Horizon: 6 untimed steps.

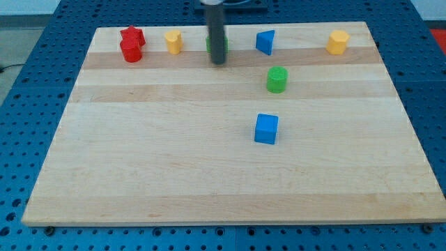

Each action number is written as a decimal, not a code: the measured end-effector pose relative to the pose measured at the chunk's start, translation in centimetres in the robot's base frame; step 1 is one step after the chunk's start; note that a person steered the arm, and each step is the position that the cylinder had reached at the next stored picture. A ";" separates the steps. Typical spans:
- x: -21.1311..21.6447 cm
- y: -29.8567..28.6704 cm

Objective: Move the green star into the red circle

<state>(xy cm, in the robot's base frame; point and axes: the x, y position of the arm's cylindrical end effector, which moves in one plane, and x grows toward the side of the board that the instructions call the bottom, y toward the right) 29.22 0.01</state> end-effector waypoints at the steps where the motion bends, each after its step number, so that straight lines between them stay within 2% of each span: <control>1: -4.7 5.9; 2: -6.8 6.9; 3: -6.8 4.2; 6: -4.0 -1.1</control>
<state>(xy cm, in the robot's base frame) 25.20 -1.09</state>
